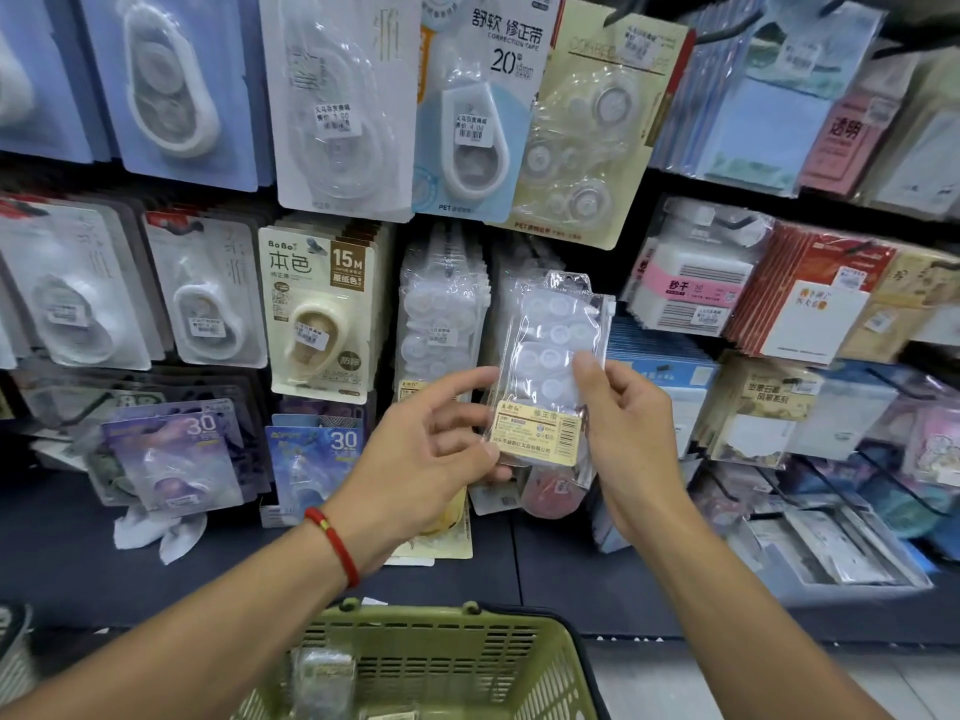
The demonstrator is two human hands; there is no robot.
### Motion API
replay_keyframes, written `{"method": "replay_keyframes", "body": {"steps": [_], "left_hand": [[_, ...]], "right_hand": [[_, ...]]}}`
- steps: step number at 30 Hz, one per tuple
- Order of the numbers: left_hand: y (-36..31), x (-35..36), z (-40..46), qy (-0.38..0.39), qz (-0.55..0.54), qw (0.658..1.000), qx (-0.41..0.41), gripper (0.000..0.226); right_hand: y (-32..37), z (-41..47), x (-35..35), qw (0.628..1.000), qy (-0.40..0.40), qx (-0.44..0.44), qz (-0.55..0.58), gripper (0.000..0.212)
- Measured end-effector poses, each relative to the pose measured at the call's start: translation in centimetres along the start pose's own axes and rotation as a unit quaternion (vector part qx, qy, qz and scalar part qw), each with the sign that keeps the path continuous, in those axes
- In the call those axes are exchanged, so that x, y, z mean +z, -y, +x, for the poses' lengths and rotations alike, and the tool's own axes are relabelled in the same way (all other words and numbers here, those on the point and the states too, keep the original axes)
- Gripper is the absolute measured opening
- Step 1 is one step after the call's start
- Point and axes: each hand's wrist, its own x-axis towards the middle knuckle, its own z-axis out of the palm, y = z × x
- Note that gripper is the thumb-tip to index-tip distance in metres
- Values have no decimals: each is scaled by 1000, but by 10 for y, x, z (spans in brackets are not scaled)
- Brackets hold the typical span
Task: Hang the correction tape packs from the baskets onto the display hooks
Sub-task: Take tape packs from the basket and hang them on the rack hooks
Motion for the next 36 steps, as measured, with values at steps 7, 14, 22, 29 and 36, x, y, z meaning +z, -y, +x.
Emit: {"method": "replay_keyframes", "body": {"steps": [7,14,22,29,36], "left_hand": [[6,-3,0,2,-17,1000,0,63],[16,-22,9,-26,325,942,82,62],[21,-53,31,46,533,829,163,75],[32,-65,31,55,544,815,192,70],[55,-85,-15,144,615,773,51,48]], "right_hand": [[1,2,0,1000,1,4,-25,44],[-16,3,-1,873,-61,-239,-421,48],[-31,34,22,795,120,-216,-554,73],[-37,53,37,776,113,-199,-587,79],[-60,12,21,836,101,-270,-468,23]]}}
